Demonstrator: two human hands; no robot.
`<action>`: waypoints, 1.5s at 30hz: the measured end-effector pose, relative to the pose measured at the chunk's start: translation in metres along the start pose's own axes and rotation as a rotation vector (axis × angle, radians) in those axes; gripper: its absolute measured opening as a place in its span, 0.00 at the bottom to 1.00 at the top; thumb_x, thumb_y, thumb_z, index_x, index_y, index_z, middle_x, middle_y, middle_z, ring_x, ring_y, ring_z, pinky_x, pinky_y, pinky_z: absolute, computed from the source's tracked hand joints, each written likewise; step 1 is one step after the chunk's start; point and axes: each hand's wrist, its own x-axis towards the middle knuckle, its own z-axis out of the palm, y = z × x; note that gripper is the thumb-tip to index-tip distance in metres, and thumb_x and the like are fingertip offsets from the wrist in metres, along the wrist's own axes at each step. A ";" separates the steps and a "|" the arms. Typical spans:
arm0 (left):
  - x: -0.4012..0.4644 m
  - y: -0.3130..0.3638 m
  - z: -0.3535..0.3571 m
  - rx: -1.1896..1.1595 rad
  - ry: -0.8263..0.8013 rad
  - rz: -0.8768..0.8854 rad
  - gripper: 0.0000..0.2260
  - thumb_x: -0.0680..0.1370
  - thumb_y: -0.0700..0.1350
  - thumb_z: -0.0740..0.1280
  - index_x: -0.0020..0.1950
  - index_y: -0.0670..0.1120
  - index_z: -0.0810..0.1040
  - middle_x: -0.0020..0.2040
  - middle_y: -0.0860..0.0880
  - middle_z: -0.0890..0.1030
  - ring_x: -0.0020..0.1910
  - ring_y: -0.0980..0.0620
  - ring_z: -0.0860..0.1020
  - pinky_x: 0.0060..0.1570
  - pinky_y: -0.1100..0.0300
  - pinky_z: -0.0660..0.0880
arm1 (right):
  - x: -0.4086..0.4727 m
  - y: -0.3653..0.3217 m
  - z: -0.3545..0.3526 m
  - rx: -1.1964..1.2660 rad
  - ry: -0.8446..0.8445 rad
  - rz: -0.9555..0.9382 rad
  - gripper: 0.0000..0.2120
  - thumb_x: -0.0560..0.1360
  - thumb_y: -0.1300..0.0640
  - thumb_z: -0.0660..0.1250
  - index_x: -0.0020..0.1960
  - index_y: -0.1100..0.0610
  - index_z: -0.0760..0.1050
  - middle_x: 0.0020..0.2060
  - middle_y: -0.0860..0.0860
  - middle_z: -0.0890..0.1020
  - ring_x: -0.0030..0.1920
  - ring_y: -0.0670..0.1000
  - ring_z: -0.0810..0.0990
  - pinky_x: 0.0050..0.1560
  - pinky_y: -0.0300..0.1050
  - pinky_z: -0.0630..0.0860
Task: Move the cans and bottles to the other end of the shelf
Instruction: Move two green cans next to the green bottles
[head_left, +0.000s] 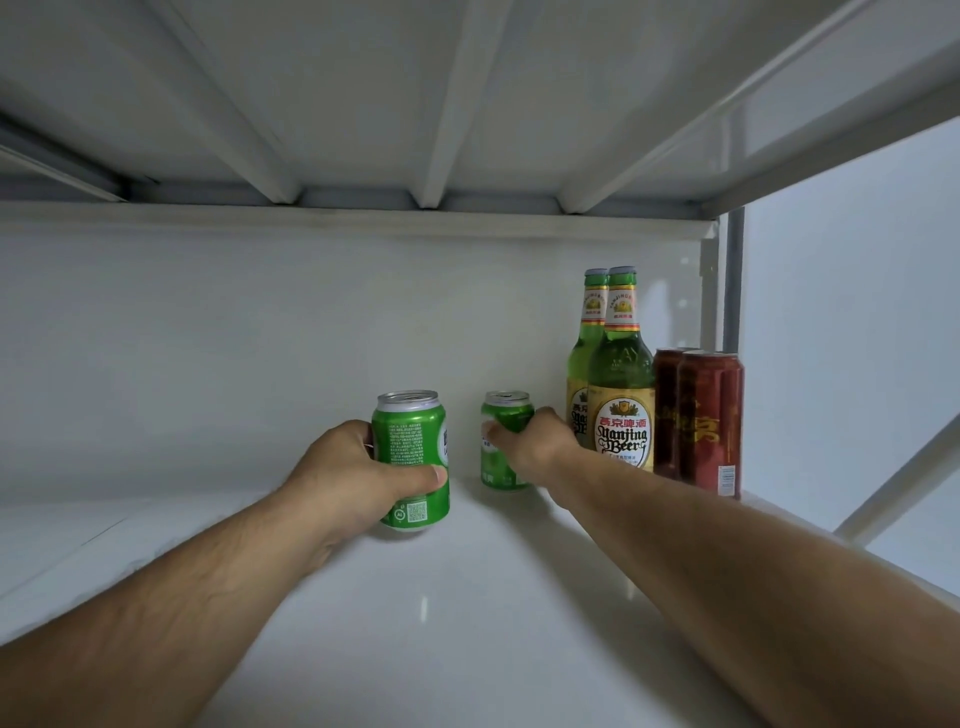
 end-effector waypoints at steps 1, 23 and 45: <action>0.000 -0.001 0.000 0.001 0.000 0.000 0.19 0.66 0.42 0.84 0.54 0.46 0.83 0.49 0.48 0.88 0.48 0.47 0.87 0.58 0.45 0.82 | -0.004 -0.002 -0.002 -0.021 -0.009 -0.002 0.29 0.79 0.44 0.68 0.70 0.61 0.66 0.64 0.59 0.76 0.64 0.60 0.77 0.63 0.53 0.76; 0.014 0.043 0.088 0.155 -0.115 -0.006 0.21 0.66 0.44 0.84 0.56 0.47 0.83 0.51 0.48 0.86 0.49 0.50 0.85 0.53 0.56 0.81 | -0.084 0.040 -0.079 -0.552 -0.279 -0.410 0.17 0.77 0.49 0.67 0.38 0.45 0.60 0.38 0.46 0.70 0.41 0.50 0.72 0.42 0.44 0.74; 0.025 0.025 0.100 0.241 -0.103 -0.037 0.23 0.69 0.47 0.82 0.61 0.46 0.80 0.56 0.47 0.85 0.55 0.47 0.84 0.62 0.50 0.79 | -0.097 0.031 -0.085 -0.501 -0.349 -0.473 0.15 0.81 0.53 0.65 0.38 0.46 0.65 0.41 0.44 0.75 0.48 0.49 0.77 0.49 0.41 0.75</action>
